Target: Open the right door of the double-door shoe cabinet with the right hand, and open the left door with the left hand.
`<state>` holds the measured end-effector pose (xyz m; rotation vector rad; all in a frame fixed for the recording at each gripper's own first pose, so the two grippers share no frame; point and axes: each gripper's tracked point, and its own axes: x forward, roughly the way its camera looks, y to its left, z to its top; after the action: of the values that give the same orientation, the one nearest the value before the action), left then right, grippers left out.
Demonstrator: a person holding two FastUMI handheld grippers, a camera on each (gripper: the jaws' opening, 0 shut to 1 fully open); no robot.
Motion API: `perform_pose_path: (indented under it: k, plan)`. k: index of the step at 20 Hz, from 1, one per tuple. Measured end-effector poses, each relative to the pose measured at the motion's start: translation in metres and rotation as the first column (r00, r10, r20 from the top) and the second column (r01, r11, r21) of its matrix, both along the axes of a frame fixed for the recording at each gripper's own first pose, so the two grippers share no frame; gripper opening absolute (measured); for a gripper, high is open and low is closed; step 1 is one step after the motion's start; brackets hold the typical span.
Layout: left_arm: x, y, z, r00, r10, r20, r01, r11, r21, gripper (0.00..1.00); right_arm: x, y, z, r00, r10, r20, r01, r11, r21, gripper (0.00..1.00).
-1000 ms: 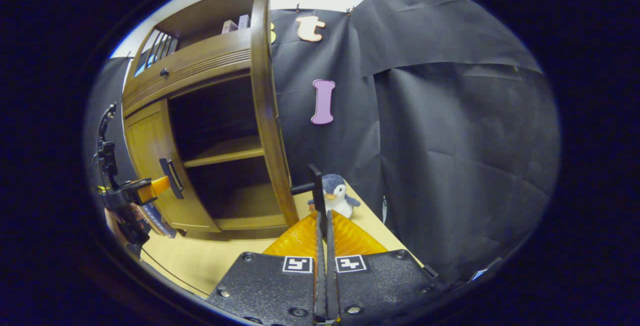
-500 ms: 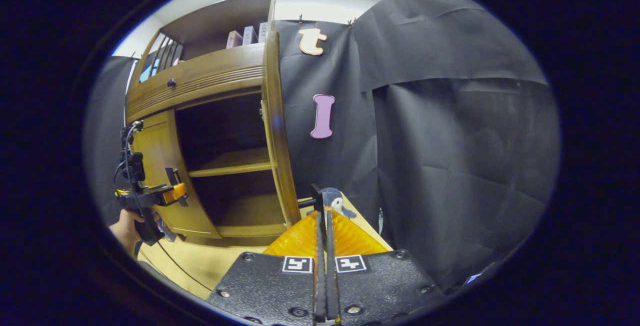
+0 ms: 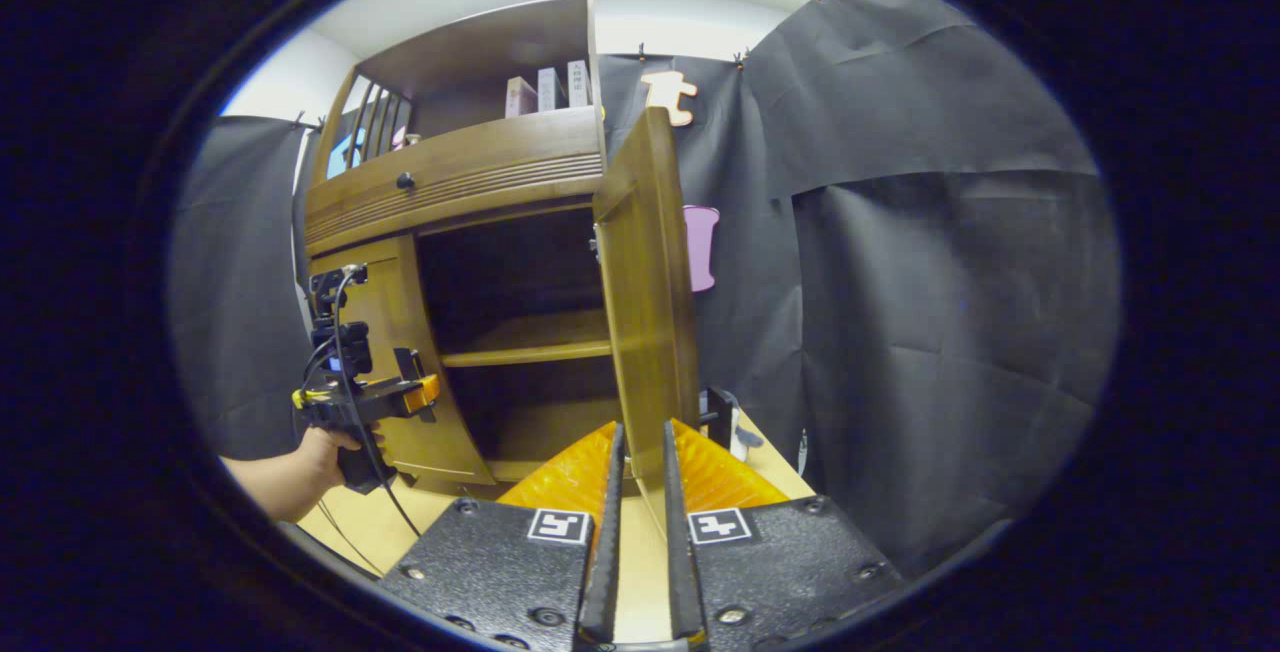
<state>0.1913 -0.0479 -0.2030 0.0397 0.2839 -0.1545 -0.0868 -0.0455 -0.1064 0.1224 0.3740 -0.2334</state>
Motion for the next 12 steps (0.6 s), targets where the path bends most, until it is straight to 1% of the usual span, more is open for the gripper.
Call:
perform_pose_path:
  k: [1, 2, 3, 4, 5, 6, 7, 8, 10, 11, 12]
  plan:
    - [0.004, 0.002, -0.002, 1.000, 0.003, 0.000, -0.003, 1.000, -0.002, 0.88, 0.001, 0.003, 0.001, 1.000, 0.006, 0.000, -0.006, 1.000, -0.001, 0.27]
    - [0.005, 0.002, -0.003, 1.000, 0.003, 0.001, -0.003, 1.000, -0.004, 0.70, 0.001, 0.005, 0.000, 1.000, 0.010, -0.001, -0.010, 1.000, -0.001, 0.28]
    - [0.008, 0.003, -0.004, 1.000, 0.002, 0.000, -0.002, 1.000, -0.003, 0.76, 0.001, 0.007, -0.002, 1.000, 0.012, -0.004, -0.012, 1.000, -0.001, 0.30]
    - [0.005, 0.000, -0.003, 1.000, -0.015, 0.006, 0.015, 1.000, -0.017, 0.58, 0.002, 0.008, -0.003, 1.000, 0.013, -0.008, -0.013, 1.000, -0.003, 0.30]
    - [0.007, -0.002, -0.004, 1.000, -0.025, 0.008, 0.025, 0.999, -0.022, 0.68, 0.003, 0.009, -0.004, 1.000, 0.012, -0.012, -0.012, 1.000, -0.006, 0.29]
    - [0.007, -0.003, -0.004, 0.999, -0.035, 0.015, 0.035, 0.999, -0.018, 0.57, 0.004, 0.010, -0.006, 1.000, 0.015, -0.016, -0.015, 1.000, -0.006, 0.31]
    - [0.007, -0.006, -0.004, 0.999, -0.050, 0.020, 0.050, 0.999, -0.014, 0.46, 0.004, 0.011, -0.008, 1.000, 0.016, -0.023, -0.016, 1.000, -0.006, 0.30]
    - [0.005, -0.007, -0.004, 0.998, -0.053, 0.025, 0.053, 0.999, -0.006, 0.43, 0.006, 0.012, -0.011, 0.999, 0.018, -0.029, -0.018, 1.000, -0.004, 0.32]
    - [0.007, -0.007, -0.006, 0.998, -0.063, 0.029, 0.063, 0.998, 0.009, 0.37, 0.008, 0.013, -0.014, 0.999, 0.019, -0.037, -0.019, 1.000, -0.005, 0.32]
    - [0.008, -0.007, -0.008, 0.997, -0.067, 0.023, 0.067, 0.998, 0.011, 0.45, 0.009, 0.014, -0.014, 0.999, 0.019, -0.040, -0.019, 1.000, -0.007, 0.32]
    - [0.010, -0.008, -0.008, 0.997, -0.067, 0.036, 0.067, 0.998, 0.013, 0.37, 0.010, 0.017, -0.016, 0.999, 0.024, -0.041, -0.025, 1.000, -0.007, 0.34]
